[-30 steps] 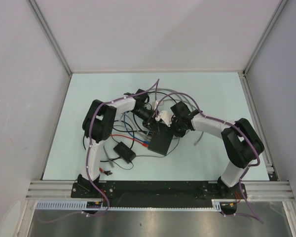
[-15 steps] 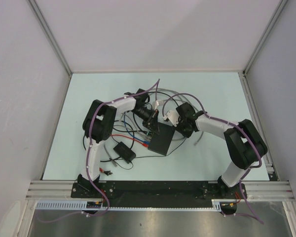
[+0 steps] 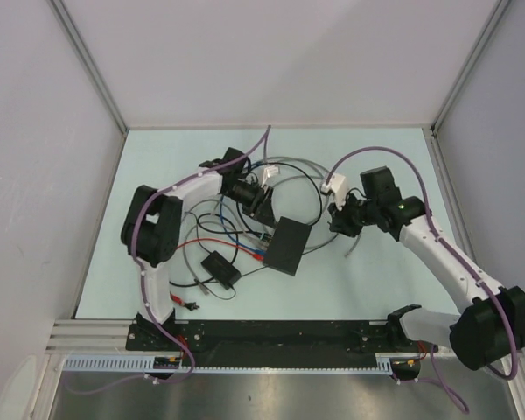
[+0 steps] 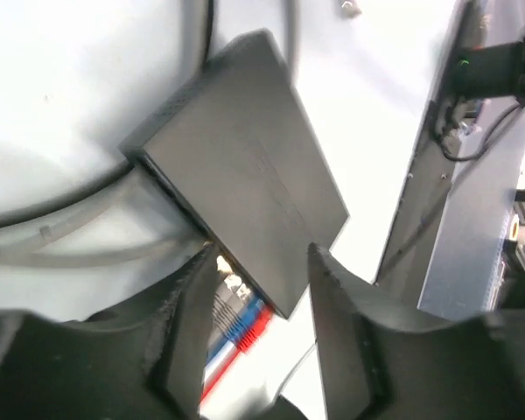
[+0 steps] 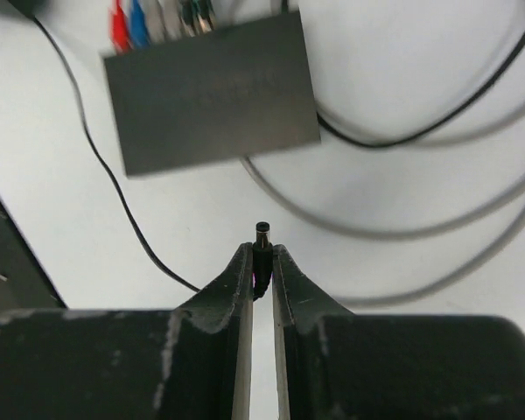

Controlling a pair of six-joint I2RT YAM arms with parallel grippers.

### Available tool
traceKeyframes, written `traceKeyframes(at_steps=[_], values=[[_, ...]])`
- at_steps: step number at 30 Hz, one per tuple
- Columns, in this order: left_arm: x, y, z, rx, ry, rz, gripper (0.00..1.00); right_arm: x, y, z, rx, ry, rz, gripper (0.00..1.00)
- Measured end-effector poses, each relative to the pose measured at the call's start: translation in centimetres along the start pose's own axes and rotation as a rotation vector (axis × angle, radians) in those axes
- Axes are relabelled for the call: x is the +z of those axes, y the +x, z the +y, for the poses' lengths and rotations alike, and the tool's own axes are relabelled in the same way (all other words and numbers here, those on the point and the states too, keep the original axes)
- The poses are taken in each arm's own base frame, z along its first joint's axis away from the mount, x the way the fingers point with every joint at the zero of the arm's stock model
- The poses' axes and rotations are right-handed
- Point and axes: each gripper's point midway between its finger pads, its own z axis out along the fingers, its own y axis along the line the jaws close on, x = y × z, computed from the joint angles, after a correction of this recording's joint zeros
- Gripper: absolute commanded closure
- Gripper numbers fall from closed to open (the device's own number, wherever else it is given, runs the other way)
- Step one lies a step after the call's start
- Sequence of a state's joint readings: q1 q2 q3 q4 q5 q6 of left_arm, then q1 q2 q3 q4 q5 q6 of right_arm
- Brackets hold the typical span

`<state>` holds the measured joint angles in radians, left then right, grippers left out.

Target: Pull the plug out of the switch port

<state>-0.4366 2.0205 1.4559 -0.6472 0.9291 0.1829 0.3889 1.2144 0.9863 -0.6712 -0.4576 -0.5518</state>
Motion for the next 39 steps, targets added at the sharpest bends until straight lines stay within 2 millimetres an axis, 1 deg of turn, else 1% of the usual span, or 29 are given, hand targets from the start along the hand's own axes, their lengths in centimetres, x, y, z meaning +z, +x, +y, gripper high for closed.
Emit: traceKeyframes(at_steps=[2, 3, 5, 7, 9, 11, 14, 17, 22, 26, 27, 28, 31, 35, 39], values=[[-1.2, 0.1, -1.1, 0.041, 0.011, -0.057, 0.41, -0.6, -1.7, 0.3, 0.013, -0.020, -0.066, 1.00], [-1.7, 0.2, -1.7, 0.055, 0.015, -0.092, 0.37, -0.5, -2.4, 0.5, 0.032, -0.037, -0.091, 1.00], [-2.3, 0.1, -3.2, 0.080, 0.037, -0.147, 0.32, 0.3, -3.3, 0.6, 0.078, -0.075, -0.111, 1.00], [-2.5, -1.1, -4.6, 0.108, 0.069, -0.195, 0.32, 1.6, -3.4, 0.7, 0.139, -0.119, -0.101, 1.00], [-2.3, -2.5, -5.4, 0.146, 0.095, -0.235, 0.32, 2.8, -3.1, 0.4, 0.198, -0.142, -0.083, 1.00], [-1.8, -3.2, -6.3, 0.168, 0.117, -0.250, 0.32, 4.0, -2.7, 0.2, 0.266, -0.151, -0.064, 1.00], [-0.8, -4.0, -7.5, 0.207, 0.140, -0.249, 0.32, 4.9, -2.6, -0.4, 0.349, -0.148, -0.058, 1.00], [0.6, -4.0, -8.4, 0.229, 0.163, -0.231, 0.32, 5.3, -3.3, -1.4, 0.413, -0.130, -0.073, 1.00], [2.4, -3.2, -8.8, 0.210, 0.189, -0.195, 0.33, 5.3, -5.0, -3.1, 0.467, -0.091, -0.134, 1.00], [3.2, -2.8, -8.7, 0.185, 0.198, -0.177, 0.37, 5.8, -5.9, -3.1, 0.474, -0.091, -0.154, 1.00], [3.3, -2.8, -8.7, 0.183, 0.200, -0.175, 0.39, 6.0, -5.9, -3.0, 0.476, -0.094, -0.152, 1.00], [3.5, -2.7, -8.6, 0.175, 0.201, -0.170, 0.45, 6.2, -5.8, -2.9, 0.480, -0.098, -0.147, 1.00], [3.9, -2.6, -8.5, 0.160, 0.205, -0.164, 0.56, 6.6, -5.8, -2.5, 0.483, -0.104, -0.137, 1.00], [4.2, -2.5, -8.8, 0.151, 0.213, -0.157, 0.53, 6.7, -5.9, -2.5, 0.480, -0.101, -0.138, 1.00], [4.2, -2.8, -9.0, 0.148, 0.218, -0.160, 0.55, 6.8, -5.8, -2.5, 0.481, -0.094, -0.135, 1.00]])
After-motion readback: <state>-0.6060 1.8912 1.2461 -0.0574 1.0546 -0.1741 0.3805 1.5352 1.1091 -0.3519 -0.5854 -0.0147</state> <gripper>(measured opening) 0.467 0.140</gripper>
